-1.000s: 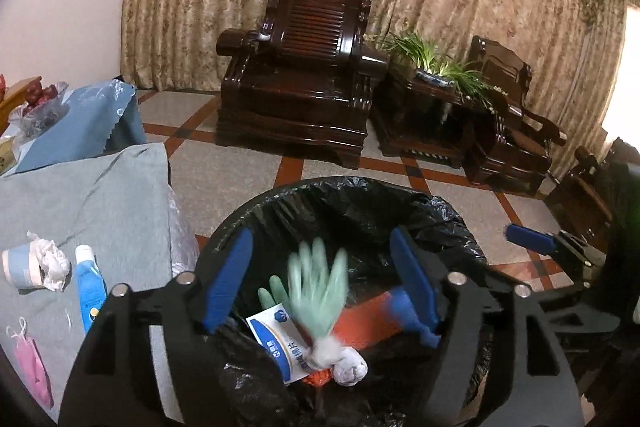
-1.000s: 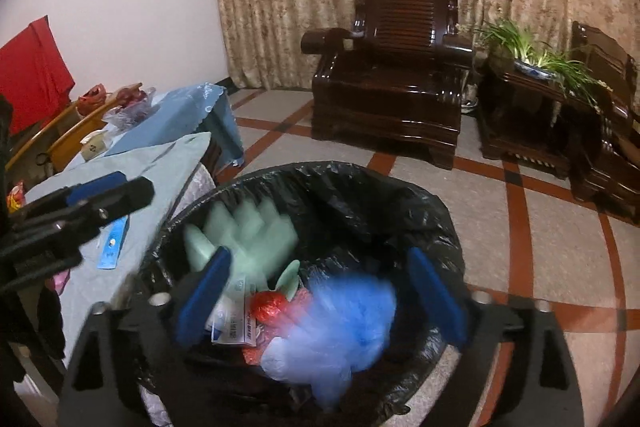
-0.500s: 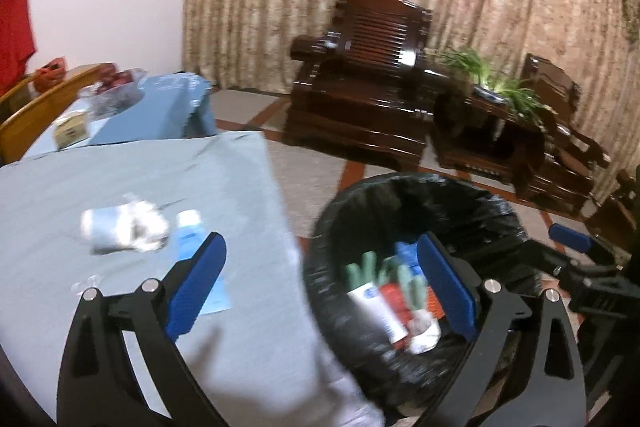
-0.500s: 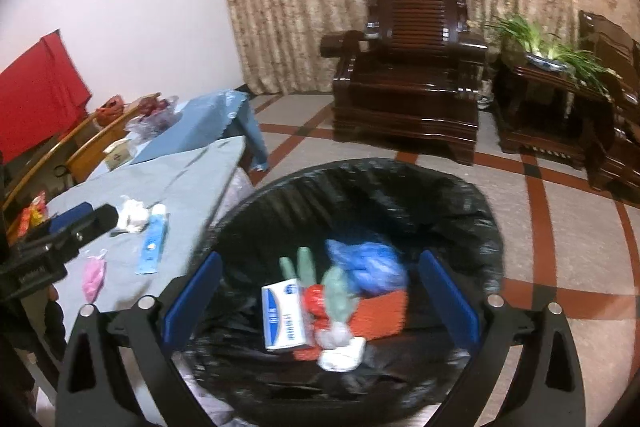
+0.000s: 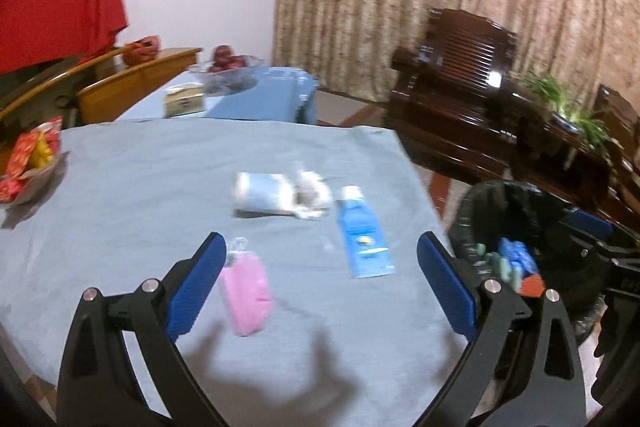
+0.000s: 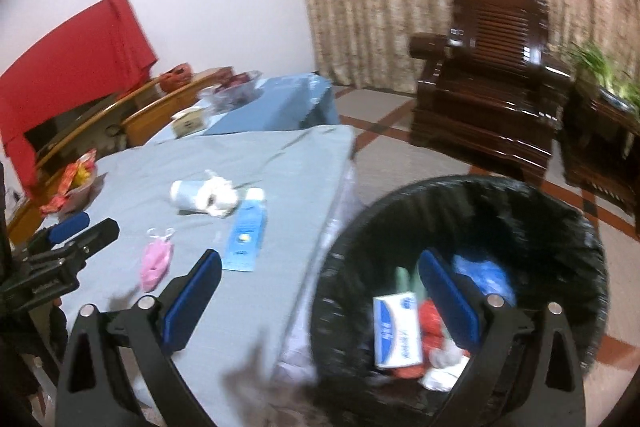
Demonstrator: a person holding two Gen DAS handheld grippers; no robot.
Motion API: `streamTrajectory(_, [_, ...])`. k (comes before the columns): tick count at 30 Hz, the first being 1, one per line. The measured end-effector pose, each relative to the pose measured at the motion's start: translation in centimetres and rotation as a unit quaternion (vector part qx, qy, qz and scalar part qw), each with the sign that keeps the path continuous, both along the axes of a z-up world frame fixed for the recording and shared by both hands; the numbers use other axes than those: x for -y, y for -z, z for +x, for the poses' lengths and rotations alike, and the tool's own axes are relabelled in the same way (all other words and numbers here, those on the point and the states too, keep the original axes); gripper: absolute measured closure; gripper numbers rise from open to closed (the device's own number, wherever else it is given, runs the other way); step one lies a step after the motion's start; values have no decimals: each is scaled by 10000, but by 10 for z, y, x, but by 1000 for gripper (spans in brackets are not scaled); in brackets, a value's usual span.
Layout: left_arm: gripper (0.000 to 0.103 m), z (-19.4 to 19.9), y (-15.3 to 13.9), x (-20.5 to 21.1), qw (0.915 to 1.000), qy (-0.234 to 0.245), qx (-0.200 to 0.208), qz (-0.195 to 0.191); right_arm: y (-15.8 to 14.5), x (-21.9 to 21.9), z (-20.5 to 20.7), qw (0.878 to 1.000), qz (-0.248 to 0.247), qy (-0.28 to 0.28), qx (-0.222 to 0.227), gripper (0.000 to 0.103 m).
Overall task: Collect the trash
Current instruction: 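Move both grippers back over the table toward the remaining items, then lower the left gripper onto the pink mask and grasp it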
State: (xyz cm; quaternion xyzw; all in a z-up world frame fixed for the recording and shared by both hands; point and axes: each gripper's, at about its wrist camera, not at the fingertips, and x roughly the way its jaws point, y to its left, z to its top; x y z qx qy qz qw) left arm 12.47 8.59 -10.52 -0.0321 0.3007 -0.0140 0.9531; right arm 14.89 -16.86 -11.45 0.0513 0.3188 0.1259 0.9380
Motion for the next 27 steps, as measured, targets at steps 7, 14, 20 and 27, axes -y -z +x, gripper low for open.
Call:
streamTrajectory(7, [9, -1, 15, -48, 9986, -502, -144, 87, 13, -53, 15, 9986, -142, -508, 38, 6])
streamTrajectory(14, [9, 3, 41, -75, 9961, -761, -407, 175, 34, -89, 29, 9959, -320, -845, -36, 6])
streamTrajectory(20, [9, 21, 65, -78, 9944, -803, -672, 154, 47, -100, 40, 9952, -370, -895, -144, 6])
streamTrajectory(27, [9, 43, 97, -72, 9924, -692, -1019, 39, 54, -98, 53, 9953, -382, -863, -236, 6])
